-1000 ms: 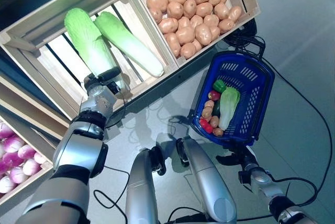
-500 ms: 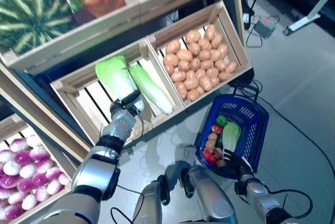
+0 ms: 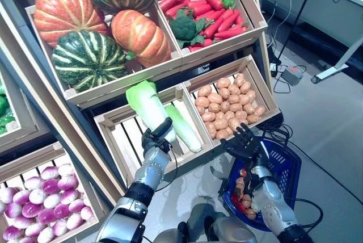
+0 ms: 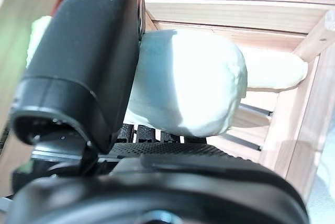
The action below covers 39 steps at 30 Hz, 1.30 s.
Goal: Put vegetables into the basket
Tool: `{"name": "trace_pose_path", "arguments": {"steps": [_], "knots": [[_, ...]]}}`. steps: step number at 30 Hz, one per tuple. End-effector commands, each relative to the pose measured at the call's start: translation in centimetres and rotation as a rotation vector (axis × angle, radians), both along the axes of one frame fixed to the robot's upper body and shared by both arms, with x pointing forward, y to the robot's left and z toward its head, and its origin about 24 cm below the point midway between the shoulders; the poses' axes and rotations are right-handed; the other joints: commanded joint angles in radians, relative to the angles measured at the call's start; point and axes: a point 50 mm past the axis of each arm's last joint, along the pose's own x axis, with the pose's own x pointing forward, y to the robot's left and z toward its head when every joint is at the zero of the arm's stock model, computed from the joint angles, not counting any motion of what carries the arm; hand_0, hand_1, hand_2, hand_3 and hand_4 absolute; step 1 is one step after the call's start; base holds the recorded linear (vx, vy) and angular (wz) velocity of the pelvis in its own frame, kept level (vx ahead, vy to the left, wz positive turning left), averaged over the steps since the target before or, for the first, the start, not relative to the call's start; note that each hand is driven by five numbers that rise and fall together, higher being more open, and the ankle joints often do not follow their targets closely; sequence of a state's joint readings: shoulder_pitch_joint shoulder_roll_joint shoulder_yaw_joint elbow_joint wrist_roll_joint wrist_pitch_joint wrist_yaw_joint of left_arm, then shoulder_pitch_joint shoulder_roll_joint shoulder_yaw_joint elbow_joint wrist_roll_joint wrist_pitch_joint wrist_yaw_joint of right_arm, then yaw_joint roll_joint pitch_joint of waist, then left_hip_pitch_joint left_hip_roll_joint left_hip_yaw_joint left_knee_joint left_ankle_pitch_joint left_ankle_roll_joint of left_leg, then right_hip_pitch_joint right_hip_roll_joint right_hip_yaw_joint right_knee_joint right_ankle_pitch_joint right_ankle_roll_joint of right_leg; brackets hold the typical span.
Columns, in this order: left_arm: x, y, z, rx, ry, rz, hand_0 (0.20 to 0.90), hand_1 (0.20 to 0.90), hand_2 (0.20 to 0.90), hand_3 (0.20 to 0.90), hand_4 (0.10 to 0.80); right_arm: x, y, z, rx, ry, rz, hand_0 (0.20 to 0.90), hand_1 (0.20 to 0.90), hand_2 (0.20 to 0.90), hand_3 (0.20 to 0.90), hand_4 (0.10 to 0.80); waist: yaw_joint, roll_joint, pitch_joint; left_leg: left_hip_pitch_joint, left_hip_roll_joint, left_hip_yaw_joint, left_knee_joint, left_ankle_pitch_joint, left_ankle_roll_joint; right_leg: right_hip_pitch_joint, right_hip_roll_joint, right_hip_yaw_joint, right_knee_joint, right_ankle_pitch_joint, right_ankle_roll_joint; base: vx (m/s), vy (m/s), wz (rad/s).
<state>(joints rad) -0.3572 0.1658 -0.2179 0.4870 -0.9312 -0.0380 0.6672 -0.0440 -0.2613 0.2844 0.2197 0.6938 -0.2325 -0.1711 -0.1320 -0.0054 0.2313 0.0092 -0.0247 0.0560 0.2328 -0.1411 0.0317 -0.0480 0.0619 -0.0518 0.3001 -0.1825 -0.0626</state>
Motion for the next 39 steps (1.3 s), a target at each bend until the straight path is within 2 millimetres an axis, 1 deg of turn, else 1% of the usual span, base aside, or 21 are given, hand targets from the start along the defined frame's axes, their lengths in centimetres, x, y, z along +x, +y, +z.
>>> {"name": "trace_pose_path", "arguments": {"steps": [1,4,6,8,9,12,15,18,24,30,36,39], "knots": [[2.0,-1.5,6.4,0.142,-0.385,-0.126,0.3,0.3,0.3,0.3,0.4,1.9,-0.3,6.8,0.108,-0.385,0.001,0.9,0.9,0.9,0.9,0.8,0.016,-0.012,-0.108,0.035,-0.061,0.013,-0.014,-0.028,0.05,0.096,0.003,-0.019,-0.097,0.02,0.006,0.0,0.0,0.0],[1.6,-1.9,6.3,0.158,-0.398,-0.176,0.3,0.3,0.3,0.3,0.4,2.2,-0.1,8.3,0.114,-0.455,0.071,0.9,0.9,0.9,0.9,0.8,0.023,-0.015,-0.121,0.054,-0.061,0.008,-0.059,-0.006,0.047,0.112,0.0,-0.021,-0.134,0.042,0.015,-0.001,0.004,-0.01],[1.4,-2.0,6.6,0.217,-0.423,-0.22,0.3,0.3,0.3,0.3,0.4,2.4,0.1,9.6,0.103,-0.499,0.128,0.9,0.9,0.9,0.9,0.8,0.032,-0.017,-0.136,0.067,-0.061,0.001,-0.102,0.017,0.043,0.122,-0.003,-0.023,-0.172,0.064,0.02,0.0,0.0,0.0],[1.3,-2.3,6.8,0.272,-0.442,-0.278,0.3,0.3,0.3,0.3,0.4,3.1,0.2,9.9,0.133,-0.471,0.182,0.9,0.9,0.9,0.9,0.8,0.042,-0.021,-0.153,0.079,-0.06,-0.005,-0.154,0.041,0.038,0.133,-0.004,-0.024,-0.217,0.089,0.026,0.0,0.0,0.0],[1.3,-2.7,6.8,0.313,-0.45,-0.33,0.3,0.3,0.3,0.3,0.4,3.7,0.0,10.2,0.146,-0.446,0.208,0.9,0.9,0.9,0.9,0.8,0.05,-0.025,-0.166,0.088,-0.059,-0.012,-0.192,0.058,0.035,0.14,-0.003,-0.023,-0.251,0.106,0.03,0.0,0.0,0.0],[1.2,-3.0,6.7,0.359,-0.455,-0.385,0.3,0.3,0.3,0.3,0.4,4.4,-0.2,10.7,0.178,-0.42,0.256,0.9,0.9,0.9,0.9,0.8,0.057,-0.03,-0.182,0.096,-0.055,-0.013,-0.241,0.078,0.033,0.147,-0.001,-0.023,-0.294,0.128,0.035,0.0,0.0,0.0],[1.2,-3.1,6.7,0.441,-0.485,-0.432,0.3,0.3,0.3,0.3,0.4,4.8,-0.3,11.3,0.228,-0.403,0.31,0.9,0.9,0.9,0.9,0.8,0.062,-0.035,-0.197,0.102,-0.054,-0.014,-0.287,0.096,0.032,0.15,0.002,-0.021,-0.334,0.149,0.04,0.0,0.0,0.0],[1.1,-3.2,7.1,0.548,-0.534,-0.475,0.3,0.3,0.3,0.3,0.4,4.8,-0.1,11.7,0.253,-0.408,0.369,0.9,0.9,0.9,0.9,0.8,0.065,-0.037,-0.21,0.1,-0.054,-0.018,-0.32,0.11,0.032,0.148,0.004,-0.016,-0.36,0.165,0.044,-0.006,0.01,0.0],[1.2,-3.7,8.1,0.65,-0.605,-0.517,0.3,0.3,0.3,0.3,0.4,4.9,0.2,10.7,0.272,-0.333,0.408,0.9,0.9,0.9,0.9,0.8,0.061,-0.04,-0.221,0.095,-0.055,-0.008,-0.32,0.106,0.04,0.143,0.002,-0.009,-0.364,0.171,0.049,0.001,0.029,0.0],[1.0,-4.0,9.3,0.757,-0.687,-0.518,0.3,0.3,0.3,0.3,0.4,4.5,0.2,8.6,0.298,-0.245,0.38,0.9,0.9,0.9,0.9,0.8,0.059,-0.04,-0.225,0.101,-0.057,0.003,-0.32,0.098,0.048,0.147,0.001,0.0,-0.371,0.175,0.05,0.003,0.005,0.0],[0.8,-4.3,10.2,0.83,-0.753,-0.513,0.3,0.3,0.3,0.3,0.4,4.4,0.5,7.8,0.279,-0.211,0.384,0.9,0.9,0.9,0.9,0.8,0.058,-0.04,-0.225,0.107,-0.058,0.004,-0.32,0.093,0.051,0.155,0.001,0.003,-0.375,0.175,0.049,0.011,0.005,-0.01],[0.6,-4.5,10.7,0.896,-0.8,-0.516,0.3,0.3,0.3,0.3,0.4,4.4,1.0,7.9,0.284,-0.213,0.404,0.9,0.9,0.9,0.9,0.8,0.06,-0.04,-0.225,0.109,-0.059,-0.003,-0.32,0.092,0.053,0.158,0.002,0.001,-0.378,0.176,0.047,0.021,0.002,-0.01]]}}
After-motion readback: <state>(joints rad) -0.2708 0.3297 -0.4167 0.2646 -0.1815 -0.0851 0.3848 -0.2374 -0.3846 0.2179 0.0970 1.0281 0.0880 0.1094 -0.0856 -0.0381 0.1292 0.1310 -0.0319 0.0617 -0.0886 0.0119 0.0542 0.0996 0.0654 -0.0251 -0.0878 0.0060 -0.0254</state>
